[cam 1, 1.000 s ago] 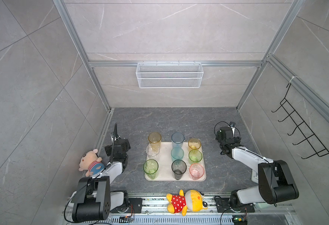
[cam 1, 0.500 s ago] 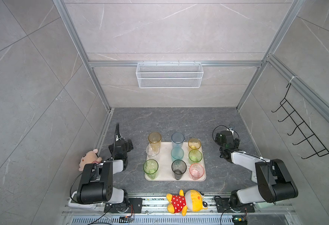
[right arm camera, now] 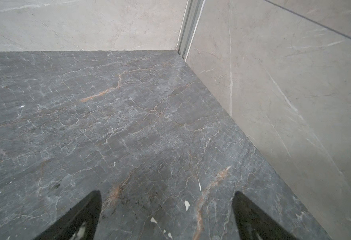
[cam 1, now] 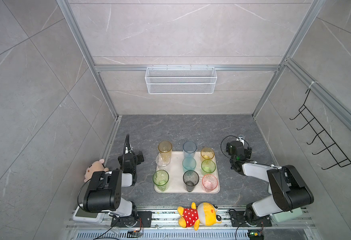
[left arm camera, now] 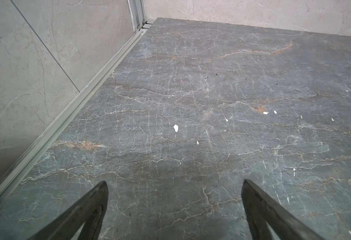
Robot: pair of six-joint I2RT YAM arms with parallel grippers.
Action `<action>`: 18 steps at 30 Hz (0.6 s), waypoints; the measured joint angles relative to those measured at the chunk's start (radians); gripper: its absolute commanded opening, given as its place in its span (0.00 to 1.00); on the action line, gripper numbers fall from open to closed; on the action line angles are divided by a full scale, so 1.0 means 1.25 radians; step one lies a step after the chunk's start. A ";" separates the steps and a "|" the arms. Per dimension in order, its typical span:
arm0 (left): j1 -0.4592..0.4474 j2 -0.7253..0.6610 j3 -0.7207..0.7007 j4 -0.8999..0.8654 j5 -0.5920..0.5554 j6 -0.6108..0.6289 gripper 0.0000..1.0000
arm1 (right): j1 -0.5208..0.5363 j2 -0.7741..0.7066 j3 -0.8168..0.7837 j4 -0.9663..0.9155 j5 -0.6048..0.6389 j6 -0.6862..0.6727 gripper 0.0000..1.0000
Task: Place the glasses into the tray
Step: Reset both arms
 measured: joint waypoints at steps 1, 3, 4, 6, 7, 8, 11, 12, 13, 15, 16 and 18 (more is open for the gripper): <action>0.000 0.000 0.000 0.002 0.000 0.000 1.00 | 0.005 0.000 -0.001 0.009 0.000 -0.007 1.00; 0.000 0.000 0.008 -0.009 -0.002 0.000 1.00 | 0.016 0.000 -0.006 0.025 0.000 -0.022 1.00; 0.000 0.000 0.010 -0.009 -0.002 0.000 1.00 | 0.022 0.000 -0.011 0.038 -0.001 -0.029 1.00; 0.000 0.000 0.016 -0.009 -0.002 0.000 1.00 | 0.032 0.000 -0.032 0.072 0.000 -0.040 1.00; 0.000 0.000 0.018 -0.009 -0.002 0.000 1.00 | 0.037 0.000 -0.046 0.089 0.001 -0.047 1.00; 0.000 0.000 0.020 -0.009 -0.002 0.000 1.00 | 0.041 0.000 -0.061 0.102 0.003 -0.052 1.00; 0.000 0.000 0.020 -0.010 -0.002 0.000 1.00 | 0.055 0.000 -0.088 0.133 0.016 -0.067 1.00; 0.000 0.000 0.020 -0.011 -0.002 0.000 1.00 | 0.060 0.000 -0.096 0.150 0.020 -0.072 1.00; 0.000 0.000 0.020 -0.011 -0.002 0.000 1.00 | 0.063 0.000 -0.100 0.160 0.023 -0.076 1.00; 0.000 0.000 0.020 -0.012 -0.002 0.000 1.00 | 0.066 0.000 -0.100 0.166 0.023 -0.079 1.00; 0.000 0.000 0.020 -0.012 -0.002 0.000 1.00 | 0.066 0.000 -0.099 0.166 0.020 -0.083 1.00; 0.000 0.000 0.020 -0.014 -0.002 0.000 1.00 | 0.064 0.000 -0.090 0.162 0.012 -0.088 1.00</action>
